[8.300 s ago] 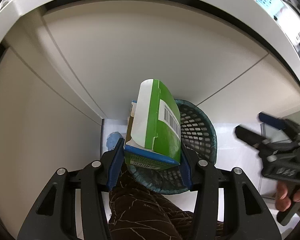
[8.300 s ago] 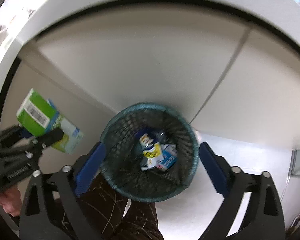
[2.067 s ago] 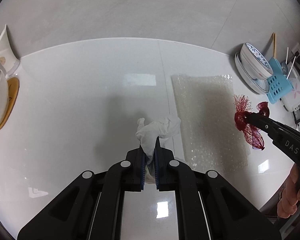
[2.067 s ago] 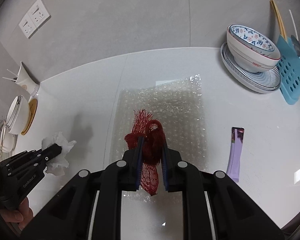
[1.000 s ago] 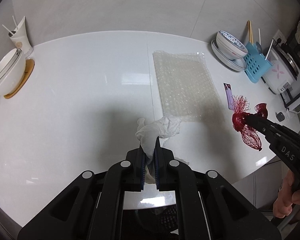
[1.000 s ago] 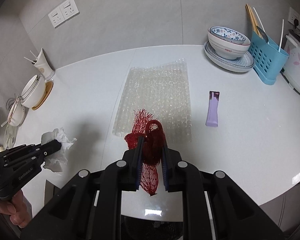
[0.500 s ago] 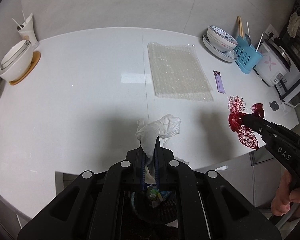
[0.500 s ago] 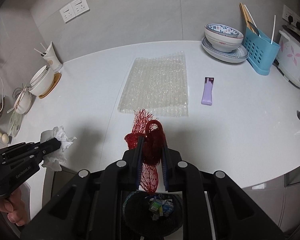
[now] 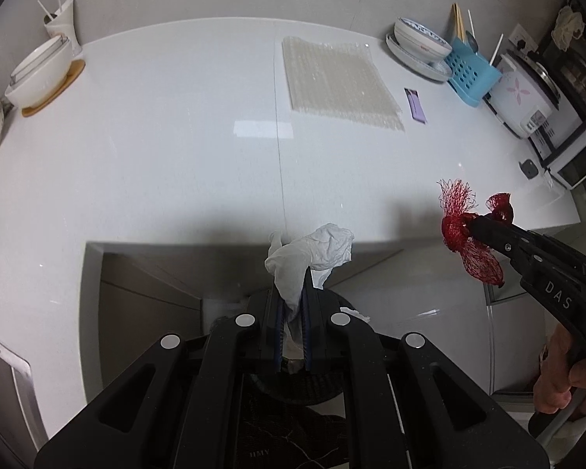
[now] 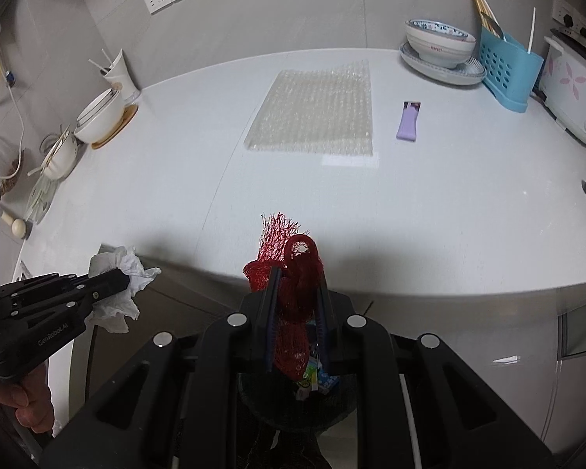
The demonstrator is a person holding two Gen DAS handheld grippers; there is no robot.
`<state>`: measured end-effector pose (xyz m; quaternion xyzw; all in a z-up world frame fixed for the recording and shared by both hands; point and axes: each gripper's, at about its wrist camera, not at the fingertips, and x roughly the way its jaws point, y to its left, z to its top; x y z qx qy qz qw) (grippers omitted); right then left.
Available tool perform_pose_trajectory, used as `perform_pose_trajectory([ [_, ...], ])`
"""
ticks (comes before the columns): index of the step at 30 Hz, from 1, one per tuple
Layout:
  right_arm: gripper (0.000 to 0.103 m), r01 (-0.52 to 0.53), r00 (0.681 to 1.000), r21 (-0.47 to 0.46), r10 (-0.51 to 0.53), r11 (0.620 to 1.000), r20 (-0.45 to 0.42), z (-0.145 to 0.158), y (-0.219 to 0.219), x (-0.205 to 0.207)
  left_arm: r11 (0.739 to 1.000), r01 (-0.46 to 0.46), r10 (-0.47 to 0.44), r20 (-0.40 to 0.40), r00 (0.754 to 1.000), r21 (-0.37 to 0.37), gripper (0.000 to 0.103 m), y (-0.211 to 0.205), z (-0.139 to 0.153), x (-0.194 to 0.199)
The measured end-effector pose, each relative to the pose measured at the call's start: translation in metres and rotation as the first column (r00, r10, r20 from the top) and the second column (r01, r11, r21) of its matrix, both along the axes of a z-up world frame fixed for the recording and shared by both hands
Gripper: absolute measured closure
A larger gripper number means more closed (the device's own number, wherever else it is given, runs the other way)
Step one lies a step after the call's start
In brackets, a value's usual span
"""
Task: Collect trash
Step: 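Carry the tissue and red net down over the trash bin with both tools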
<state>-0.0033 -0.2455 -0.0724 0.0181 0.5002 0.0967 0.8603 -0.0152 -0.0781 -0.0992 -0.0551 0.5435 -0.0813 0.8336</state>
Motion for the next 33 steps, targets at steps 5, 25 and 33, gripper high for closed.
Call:
perform_pose_trajectory([
  [5, 0.088, -0.020, 0.999, 0.018, 0.021, 1.000, -0.032, -0.020, -0.001, -0.020, 1.000, -0.008, 0.007, -0.028, 1.000, -0.025, 0.097, 0.001, -0.025, -0.020],
  [25, 0.087, -0.116, 0.979, -0.007, 0.113, 0.993, -0.167, -0.139, 0.017, -0.056, 1.000, 0.011, -0.012, -0.060, 0.998, -0.014, 0.097, -0.010, -0.119, -0.050],
  [33, 0.085, -0.134, 0.963, -0.024, 0.124, 0.991, -0.239, -0.184, 0.024, -0.057, 1.000, -0.003, 0.001, -0.093, 0.996, -0.014, 0.097, -0.010, -0.159, -0.051],
])
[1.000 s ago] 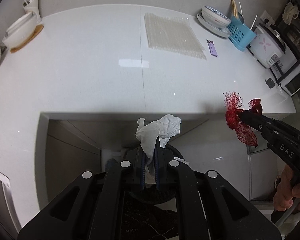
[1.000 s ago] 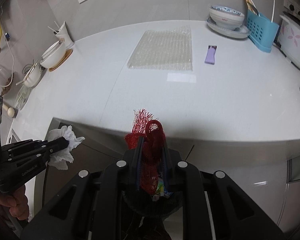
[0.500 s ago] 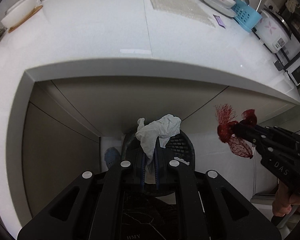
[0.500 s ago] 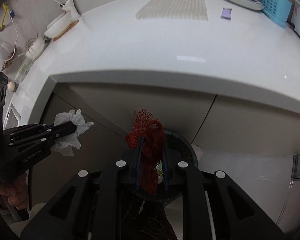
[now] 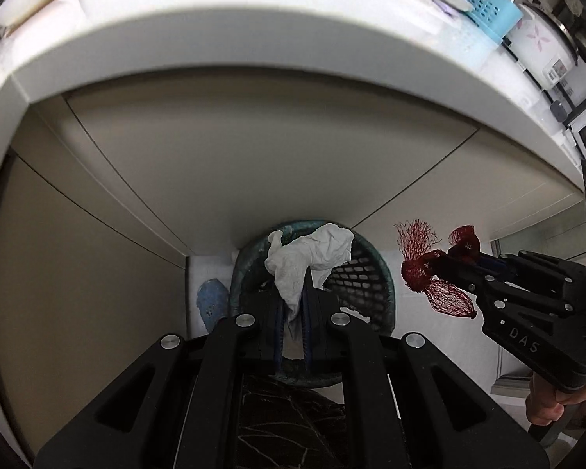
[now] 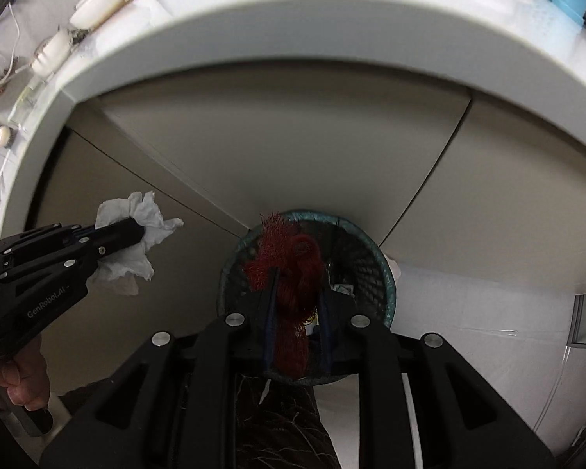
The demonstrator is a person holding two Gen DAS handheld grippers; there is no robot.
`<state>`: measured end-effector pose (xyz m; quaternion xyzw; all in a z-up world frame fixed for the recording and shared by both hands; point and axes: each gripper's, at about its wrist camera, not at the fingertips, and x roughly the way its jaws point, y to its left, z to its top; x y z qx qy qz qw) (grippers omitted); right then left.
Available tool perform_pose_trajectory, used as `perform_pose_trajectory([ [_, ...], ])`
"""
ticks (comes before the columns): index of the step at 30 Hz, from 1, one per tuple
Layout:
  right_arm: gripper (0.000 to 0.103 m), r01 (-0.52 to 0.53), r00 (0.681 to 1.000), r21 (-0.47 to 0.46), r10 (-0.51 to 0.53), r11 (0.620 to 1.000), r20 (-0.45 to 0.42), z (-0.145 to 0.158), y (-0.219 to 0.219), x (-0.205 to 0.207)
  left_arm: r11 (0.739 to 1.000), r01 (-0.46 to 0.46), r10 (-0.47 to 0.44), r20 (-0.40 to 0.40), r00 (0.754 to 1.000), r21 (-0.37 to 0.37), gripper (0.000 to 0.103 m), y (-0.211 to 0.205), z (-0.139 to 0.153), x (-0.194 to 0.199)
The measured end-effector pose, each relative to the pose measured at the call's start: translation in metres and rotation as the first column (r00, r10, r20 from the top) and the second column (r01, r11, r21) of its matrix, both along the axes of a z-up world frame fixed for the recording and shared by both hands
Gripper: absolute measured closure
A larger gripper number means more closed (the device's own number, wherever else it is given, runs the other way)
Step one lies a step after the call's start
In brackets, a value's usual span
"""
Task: Collect trash
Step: 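Carry the tissue and red net down over the trash bin with both tools, then open the right tool over the bin while the left tool releases the tissue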
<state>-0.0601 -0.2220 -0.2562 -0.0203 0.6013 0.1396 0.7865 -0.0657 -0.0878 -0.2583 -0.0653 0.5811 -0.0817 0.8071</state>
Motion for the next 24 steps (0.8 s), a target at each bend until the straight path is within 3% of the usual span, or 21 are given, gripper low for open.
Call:
perform_pose_trajectory([
  [11, 0.077, -0.015, 0.999, -0.008, 0.015, 1.000, -0.036, -0.025, 0.007, 0.001, 1.000, -0.022, 0.022, -0.044, 0.999, 0.011, 0.097, 0.003, -0.020, -0.002],
  [17, 0.058, -0.005, 1.000, -0.009, 0.005, 1.000, -0.028, -0.027, 0.004, 0.002, 1.000, -0.024, 0.025, -0.048, 0.999, 0.018, 0.097, 0.000, -0.020, -0.003],
  [24, 0.022, 0.054, 0.998, -0.026, -0.054, 0.998, 0.016, -0.017, -0.009, 0.000, 1.000, -0.005, 0.006, -0.055, 0.998, 0.018, 0.096, -0.006, -0.023, 0.000],
])
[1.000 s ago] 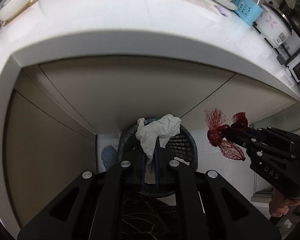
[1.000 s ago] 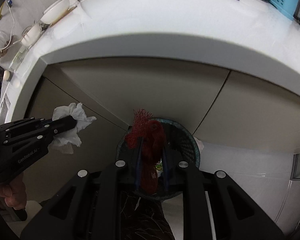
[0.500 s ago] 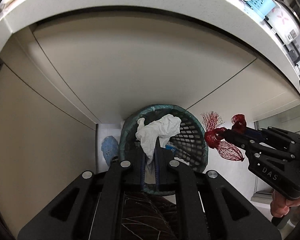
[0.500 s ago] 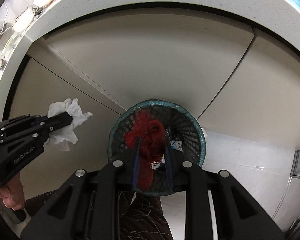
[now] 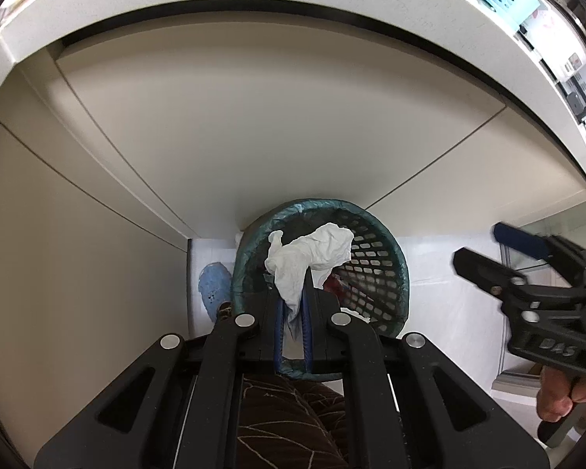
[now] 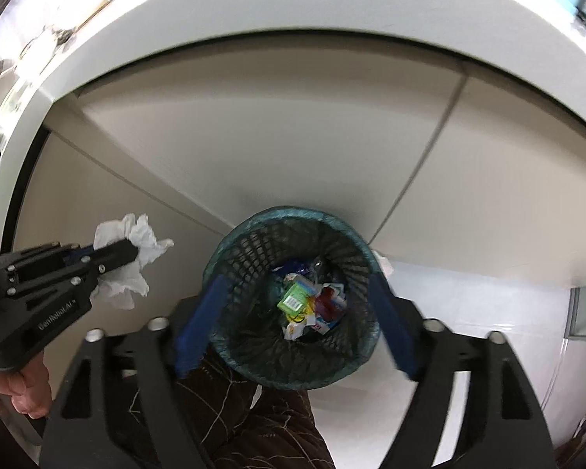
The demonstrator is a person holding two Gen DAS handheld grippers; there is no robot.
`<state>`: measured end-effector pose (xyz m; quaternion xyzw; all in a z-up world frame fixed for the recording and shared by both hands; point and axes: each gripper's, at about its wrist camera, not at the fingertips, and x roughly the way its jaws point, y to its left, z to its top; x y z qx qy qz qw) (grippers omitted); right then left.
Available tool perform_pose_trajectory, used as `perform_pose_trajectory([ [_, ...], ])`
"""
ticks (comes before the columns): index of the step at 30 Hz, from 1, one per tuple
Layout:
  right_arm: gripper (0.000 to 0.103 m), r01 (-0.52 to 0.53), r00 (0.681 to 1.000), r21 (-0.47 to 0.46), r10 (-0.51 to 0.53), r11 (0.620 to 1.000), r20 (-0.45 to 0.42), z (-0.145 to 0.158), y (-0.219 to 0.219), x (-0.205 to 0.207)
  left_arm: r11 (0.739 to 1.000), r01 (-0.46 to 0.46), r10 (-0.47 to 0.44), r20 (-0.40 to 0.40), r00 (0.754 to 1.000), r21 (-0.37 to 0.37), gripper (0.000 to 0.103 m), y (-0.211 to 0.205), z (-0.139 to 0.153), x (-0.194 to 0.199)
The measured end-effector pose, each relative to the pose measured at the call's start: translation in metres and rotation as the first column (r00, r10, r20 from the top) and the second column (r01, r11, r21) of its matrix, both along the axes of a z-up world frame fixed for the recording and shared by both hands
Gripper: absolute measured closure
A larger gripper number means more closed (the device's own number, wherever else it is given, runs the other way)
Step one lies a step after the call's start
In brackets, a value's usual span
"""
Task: Collect trash
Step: 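Open the right tool over the bin while the left tool releases the tissue, then raise both tools back up over the counter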
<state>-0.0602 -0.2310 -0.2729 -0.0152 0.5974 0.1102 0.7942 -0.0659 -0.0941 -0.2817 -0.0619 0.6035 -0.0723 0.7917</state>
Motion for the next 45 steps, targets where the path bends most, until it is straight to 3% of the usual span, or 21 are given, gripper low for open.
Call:
perform_pose_trajectory([
  [6, 0.008, 0.083, 0.995, -0.016, -0.082, 0.996, 0.056, 0.019, -0.029, -0.002, 0.999, 0.050, -0.050, 0.004, 0.999, 0.000, 0.096, -0.019, -0.011, 0.004],
  [20, 0.008, 0.228, 0.972, -0.041, -0.224, 0.973, 0.075, 0.047, -0.088, -0.011, 0.983, 0.181, -0.181, -0.001, 0.984, 0.021, 0.089, -0.060, -0.021, 0.013],
  [28, 0.008, 0.242, 0.968, -0.051, -0.238, 0.969, 0.072, 0.048, -0.091, -0.013, 0.985, 0.174, -0.174, 0.004, 0.985, 0.017, 0.055, -0.062, -0.025, 0.010],
  [35, 0.008, 0.238, 0.970, -0.058, -0.235, 0.969, 0.064, 0.045, -0.087, -0.009, 0.988, 0.153, -0.153, 0.006, 0.988, 0.028, 0.041, -0.057, -0.023, 0.008],
  [39, 0.008, 0.237, 0.970, -0.059, -0.233, 0.970, 0.069, 0.044, -0.085, -0.008, 0.991, 0.134, -0.135, 0.023, 0.991, 0.021, 0.027, -0.056, -0.018, 0.007],
  [45, 0.008, 0.247, 0.967, -0.052, -0.242, 0.968, 0.084, 0.055, -0.090, -0.009, 0.994, 0.106, -0.105, 0.078, 0.991, -0.008, 0.008, -0.042, 0.013, 0.005],
])
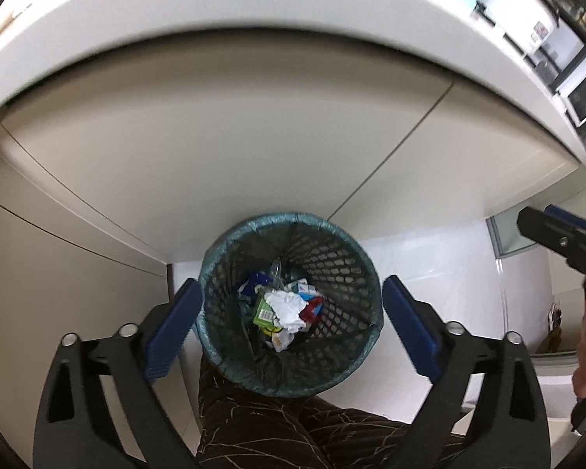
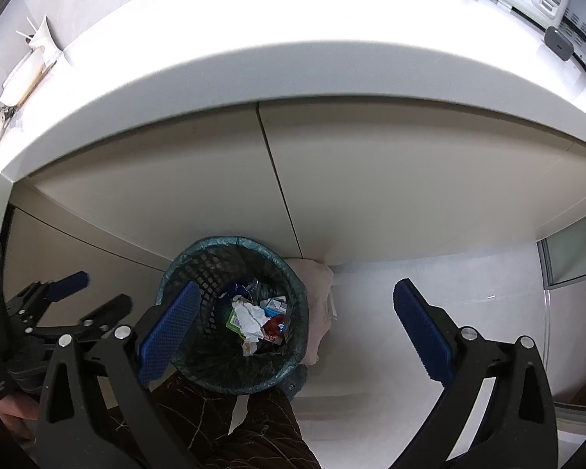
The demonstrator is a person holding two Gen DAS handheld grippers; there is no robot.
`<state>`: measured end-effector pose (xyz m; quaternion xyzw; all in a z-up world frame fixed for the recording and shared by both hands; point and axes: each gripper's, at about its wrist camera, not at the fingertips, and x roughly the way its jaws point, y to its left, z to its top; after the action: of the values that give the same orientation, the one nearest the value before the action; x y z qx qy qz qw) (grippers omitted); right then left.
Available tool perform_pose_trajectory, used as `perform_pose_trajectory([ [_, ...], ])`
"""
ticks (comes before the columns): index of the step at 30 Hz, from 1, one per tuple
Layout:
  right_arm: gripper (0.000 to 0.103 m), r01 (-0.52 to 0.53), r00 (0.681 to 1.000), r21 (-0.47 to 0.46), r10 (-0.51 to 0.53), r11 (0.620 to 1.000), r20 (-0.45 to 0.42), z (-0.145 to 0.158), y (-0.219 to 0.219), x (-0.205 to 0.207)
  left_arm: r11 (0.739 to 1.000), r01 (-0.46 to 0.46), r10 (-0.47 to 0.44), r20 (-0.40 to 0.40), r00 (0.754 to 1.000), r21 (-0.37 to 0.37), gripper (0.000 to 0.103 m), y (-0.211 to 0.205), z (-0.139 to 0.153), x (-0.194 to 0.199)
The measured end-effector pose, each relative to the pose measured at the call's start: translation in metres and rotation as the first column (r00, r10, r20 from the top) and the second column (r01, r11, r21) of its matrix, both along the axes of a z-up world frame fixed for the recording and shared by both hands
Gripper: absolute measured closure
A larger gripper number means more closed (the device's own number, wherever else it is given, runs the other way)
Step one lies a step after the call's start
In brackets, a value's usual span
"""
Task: Collect trash
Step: 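Raise both tools back up over the counter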
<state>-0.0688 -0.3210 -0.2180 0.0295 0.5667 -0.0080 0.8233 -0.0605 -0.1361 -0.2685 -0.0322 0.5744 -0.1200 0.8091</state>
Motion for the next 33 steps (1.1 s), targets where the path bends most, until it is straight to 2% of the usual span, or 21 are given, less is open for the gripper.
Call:
perform_pose_trajectory([
  [9, 0.008, 0.008, 0.994, -0.021, -0.005, 1.000, 0.108, 0.063, -0.001, 0.009, 1.000, -0.024, 0.024, 0.058, 0.998, 0.003, 0.006, 0.014, 0.063, 0.007],
  [16, 0.008, 0.014, 0.986, -0.019, -0.011, 1.000, 0.164, 0.105, 0.002, 0.028, 0.997, -0.070, 0.073, 0.096, 0.993, -0.027, 0.006, 0.026, 0.108, 0.024],
  [23, 0.008, 0.015, 0.981, -0.026, -0.010, 1.000, 0.194, 0.133, 0.008, 0.050, 0.994, -0.082, 0.091, 0.139, 0.986, -0.067, 0.007, 0.031, 0.143, 0.045],
  [33, 0.008, 0.034, 0.966, -0.030, -0.025, 0.999, 0.257, 0.168, 0.013, 0.093, 0.995, -0.079, 0.088, 0.178, 0.980, -0.055, 0.007, 0.040, 0.176, 0.088],
])
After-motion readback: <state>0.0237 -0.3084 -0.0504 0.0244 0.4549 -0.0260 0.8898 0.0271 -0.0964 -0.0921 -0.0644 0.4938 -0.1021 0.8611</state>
